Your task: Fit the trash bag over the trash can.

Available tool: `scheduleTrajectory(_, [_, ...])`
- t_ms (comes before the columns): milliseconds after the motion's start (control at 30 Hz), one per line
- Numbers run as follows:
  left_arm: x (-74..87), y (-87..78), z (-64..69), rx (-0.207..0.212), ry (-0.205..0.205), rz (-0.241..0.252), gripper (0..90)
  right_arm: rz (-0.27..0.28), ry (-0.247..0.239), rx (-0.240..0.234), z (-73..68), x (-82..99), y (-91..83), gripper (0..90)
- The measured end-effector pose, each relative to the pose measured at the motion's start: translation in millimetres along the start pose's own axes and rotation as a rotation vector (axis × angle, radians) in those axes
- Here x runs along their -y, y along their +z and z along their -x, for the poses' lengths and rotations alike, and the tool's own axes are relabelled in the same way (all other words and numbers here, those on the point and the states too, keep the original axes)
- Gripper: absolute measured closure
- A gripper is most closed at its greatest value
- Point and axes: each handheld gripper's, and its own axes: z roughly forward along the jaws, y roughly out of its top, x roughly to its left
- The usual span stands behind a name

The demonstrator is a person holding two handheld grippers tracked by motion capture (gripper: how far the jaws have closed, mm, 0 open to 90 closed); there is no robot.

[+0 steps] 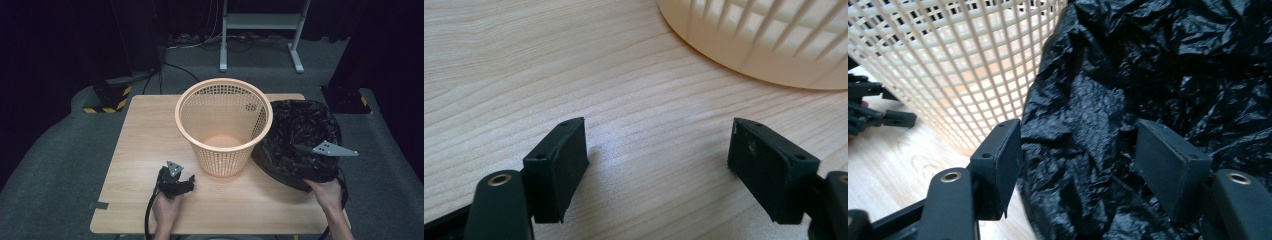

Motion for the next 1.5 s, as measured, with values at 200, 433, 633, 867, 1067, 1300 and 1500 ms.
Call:
scheduleTrajectory(200, [0.0, 0.0, 0.0, 0.000, 0.000, 0.000, 23.8, -0.001, -0.001, 0.023, 7.7, -8.1, 2.4, 35.6])
scheduleTrajectory(433, [0.0, 0.0, 0.0, 0.000, 0.000, 0.000, 23.8, -0.002, 0.010, 0.057, 20.2, -18.1, 8.0, 35.9])
scheduleTrajectory(633, [0.0, 0.0, 0.0, 0.000, 0.000, 0.000, 23.8, -0.014, 0.036, 0.067, 26.4, -20.1, 14.0, 36.3])
scheduleTrajectory(867, [-0.1, -0.2, -0.2, -0.001, 0.004, -0.003, 23.8, -0.017, 0.063, 0.088, 37.7, -22.3, 20.9, 36.3])
scheduleTrajectory(1067, [-0.1, -0.5, -1.0, -0.005, 0.009, -0.009, 23.5, -0.030, 0.068, 0.094, 42.8, -23.9, 24.5, 36.2])
scheduleTrajectory(1300, [-0.1, -0.6, -1.1, -0.005, 0.008, -0.011, 23.4, -0.068, 0.073, 0.121, 54.2, -28.6, 32.8, 35.1])
scheduleTrajectory(1500, [0.0, -0.5, -1.0, -0.010, 0.005, -0.006, 23.4, -0.073, 0.088, 0.132, 59.8, -30.6, 36.6, 34.9])
